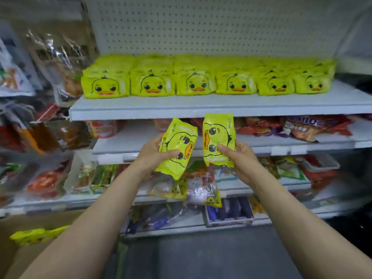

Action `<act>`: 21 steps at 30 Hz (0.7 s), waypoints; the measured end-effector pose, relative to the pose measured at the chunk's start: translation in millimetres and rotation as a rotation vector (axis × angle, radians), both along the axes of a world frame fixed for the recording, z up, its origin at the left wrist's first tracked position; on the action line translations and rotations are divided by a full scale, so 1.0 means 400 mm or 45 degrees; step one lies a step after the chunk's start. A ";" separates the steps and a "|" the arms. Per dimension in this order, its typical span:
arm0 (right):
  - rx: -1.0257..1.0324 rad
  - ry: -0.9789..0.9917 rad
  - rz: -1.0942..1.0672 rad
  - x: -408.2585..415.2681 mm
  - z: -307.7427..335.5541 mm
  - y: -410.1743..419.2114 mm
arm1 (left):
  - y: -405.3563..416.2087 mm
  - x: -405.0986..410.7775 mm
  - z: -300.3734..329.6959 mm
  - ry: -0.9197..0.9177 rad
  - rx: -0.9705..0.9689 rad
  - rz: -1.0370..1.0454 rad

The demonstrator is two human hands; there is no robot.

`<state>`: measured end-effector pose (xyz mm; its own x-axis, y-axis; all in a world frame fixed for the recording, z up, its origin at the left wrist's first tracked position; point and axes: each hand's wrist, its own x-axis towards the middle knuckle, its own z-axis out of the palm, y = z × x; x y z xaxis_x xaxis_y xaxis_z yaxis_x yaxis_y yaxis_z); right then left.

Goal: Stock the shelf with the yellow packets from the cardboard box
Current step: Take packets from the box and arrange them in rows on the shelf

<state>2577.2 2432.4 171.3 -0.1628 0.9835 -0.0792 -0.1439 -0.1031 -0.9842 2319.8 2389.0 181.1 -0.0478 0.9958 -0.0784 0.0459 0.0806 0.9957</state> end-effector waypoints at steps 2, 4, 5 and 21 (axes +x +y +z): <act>0.052 0.031 -0.091 0.066 0.036 0.037 | 0.055 0.065 0.044 0.075 0.045 -0.084; 0.114 0.030 -0.163 0.133 0.072 0.070 | 0.113 0.131 0.087 0.185 0.082 -0.122; 0.146 0.017 -0.185 0.168 0.089 0.086 | 0.142 0.163 0.107 0.237 0.098 -0.133; 0.384 -0.047 -0.533 0.799 0.314 0.522 | 0.693 0.752 0.359 0.315 0.242 -0.605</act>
<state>2896.6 2641.1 296.7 0.2473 0.9437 0.2196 -0.0765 0.2450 -0.9665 2620.8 2666.4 324.6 0.4150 0.9078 0.0608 0.2672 -0.1855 0.9456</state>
